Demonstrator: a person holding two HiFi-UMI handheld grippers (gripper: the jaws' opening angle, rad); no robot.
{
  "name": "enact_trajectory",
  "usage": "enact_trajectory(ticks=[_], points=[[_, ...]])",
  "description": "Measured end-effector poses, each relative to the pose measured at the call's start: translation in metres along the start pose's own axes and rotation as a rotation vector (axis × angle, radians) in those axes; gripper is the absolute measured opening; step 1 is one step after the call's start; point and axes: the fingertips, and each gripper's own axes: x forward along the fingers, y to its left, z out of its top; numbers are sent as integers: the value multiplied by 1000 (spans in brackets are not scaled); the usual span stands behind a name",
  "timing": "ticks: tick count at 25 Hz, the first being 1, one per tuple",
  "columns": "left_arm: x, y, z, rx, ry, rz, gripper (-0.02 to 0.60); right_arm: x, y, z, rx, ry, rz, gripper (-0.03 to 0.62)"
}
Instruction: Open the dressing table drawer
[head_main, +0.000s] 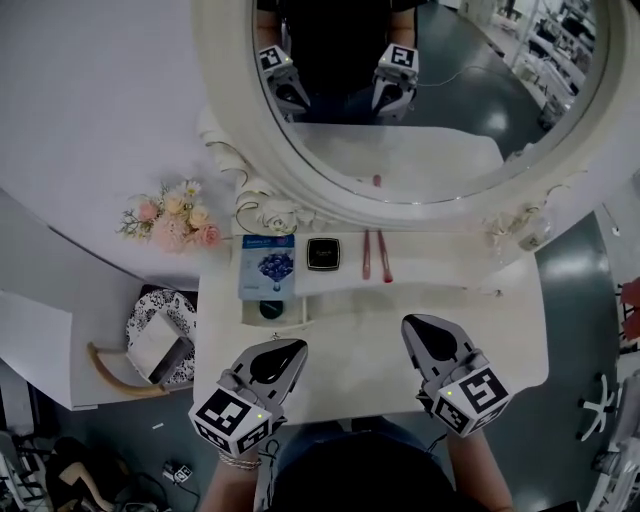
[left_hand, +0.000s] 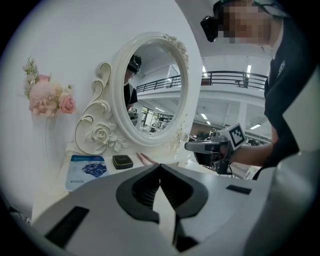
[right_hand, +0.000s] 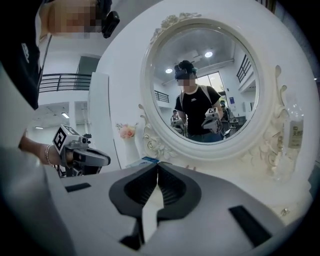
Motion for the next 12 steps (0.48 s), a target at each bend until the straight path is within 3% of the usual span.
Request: enact_trajectory(ticks=[12], points=[[-9,-6,51,48,-96,69,17,-21,-16,38,-42,-81,9,18]])
